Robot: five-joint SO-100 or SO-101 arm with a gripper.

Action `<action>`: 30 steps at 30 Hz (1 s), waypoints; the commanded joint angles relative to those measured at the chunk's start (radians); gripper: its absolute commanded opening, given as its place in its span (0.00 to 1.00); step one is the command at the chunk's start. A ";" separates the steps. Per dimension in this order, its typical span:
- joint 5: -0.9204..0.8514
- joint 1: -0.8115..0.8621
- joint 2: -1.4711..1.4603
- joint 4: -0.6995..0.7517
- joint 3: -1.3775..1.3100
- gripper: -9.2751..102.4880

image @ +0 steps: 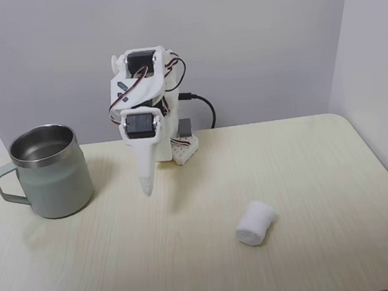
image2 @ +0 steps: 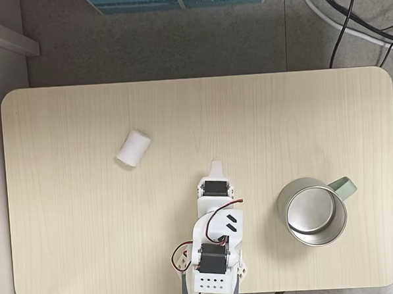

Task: Grasp a dressing and put it in the cup.

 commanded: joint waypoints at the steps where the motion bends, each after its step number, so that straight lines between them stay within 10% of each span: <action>1: -0.043 0.044 0.003 0.014 0.011 0.08; 20: -0.066 0.025 0.003 0.031 0.037 0.08; 30: -0.081 -0.219 0.503 0.179 0.661 0.09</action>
